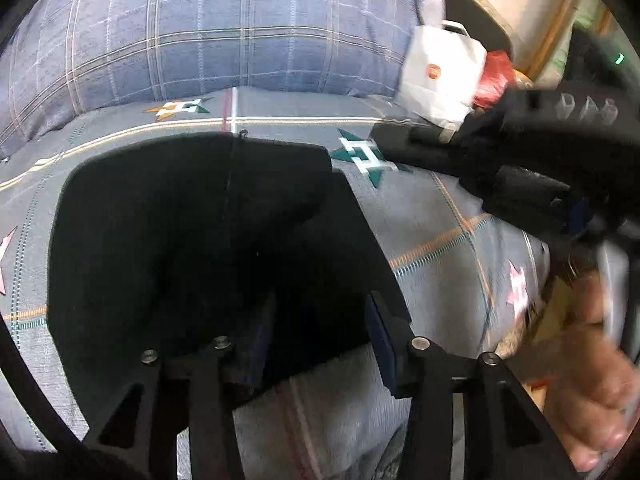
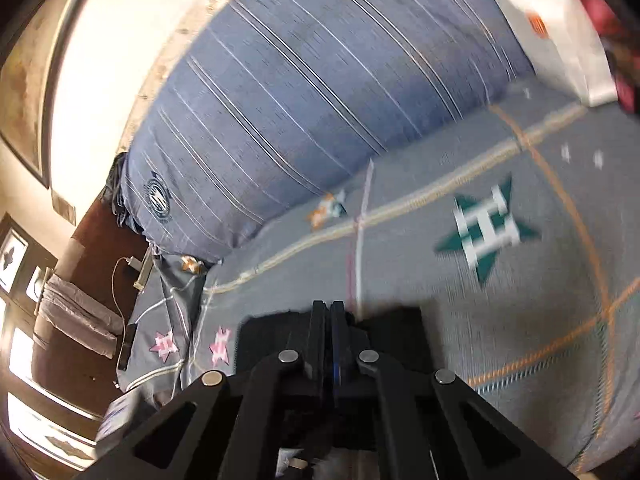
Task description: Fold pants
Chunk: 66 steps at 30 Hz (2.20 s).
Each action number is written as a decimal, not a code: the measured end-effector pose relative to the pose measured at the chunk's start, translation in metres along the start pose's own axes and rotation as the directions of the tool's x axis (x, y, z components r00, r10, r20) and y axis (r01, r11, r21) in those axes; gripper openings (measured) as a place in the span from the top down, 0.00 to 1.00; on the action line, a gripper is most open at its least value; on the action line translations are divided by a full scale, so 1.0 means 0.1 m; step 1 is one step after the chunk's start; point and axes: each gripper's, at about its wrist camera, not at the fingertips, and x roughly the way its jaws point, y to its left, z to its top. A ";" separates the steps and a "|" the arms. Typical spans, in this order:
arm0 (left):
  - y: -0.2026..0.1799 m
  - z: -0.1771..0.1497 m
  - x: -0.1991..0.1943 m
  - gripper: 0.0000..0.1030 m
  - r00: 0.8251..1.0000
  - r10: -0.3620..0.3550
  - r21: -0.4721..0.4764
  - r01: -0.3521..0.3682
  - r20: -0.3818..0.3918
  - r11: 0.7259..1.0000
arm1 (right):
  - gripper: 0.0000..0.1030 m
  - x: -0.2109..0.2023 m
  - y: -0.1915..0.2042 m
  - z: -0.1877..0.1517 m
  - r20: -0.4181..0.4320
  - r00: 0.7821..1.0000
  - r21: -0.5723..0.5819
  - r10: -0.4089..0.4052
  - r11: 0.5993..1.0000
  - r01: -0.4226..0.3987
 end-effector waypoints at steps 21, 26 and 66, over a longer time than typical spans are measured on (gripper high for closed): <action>1.66 -0.85 -0.62 0.21 0.990 -0.077 -0.392 0.117 0.115 0.913 | 0.88 0.13 0.34 -0.79 0.023 0.982 -0.073 -0.189 0.979 0.190; 1.52 -0.86 -0.57 0.21 0.988 -0.100 -0.356 0.136 0.117 0.925 | 0.89 -0.16 0.58 -0.99 0.101 0.962 -0.169 -0.255 0.948 0.269; 1.61 -0.18 -0.22 0.21 0.987 -0.161 -0.406 0.148 0.002 0.902 | 0.00 -0.10 -0.13 -0.37 0.142 0.983 0.038 -0.116 0.993 0.111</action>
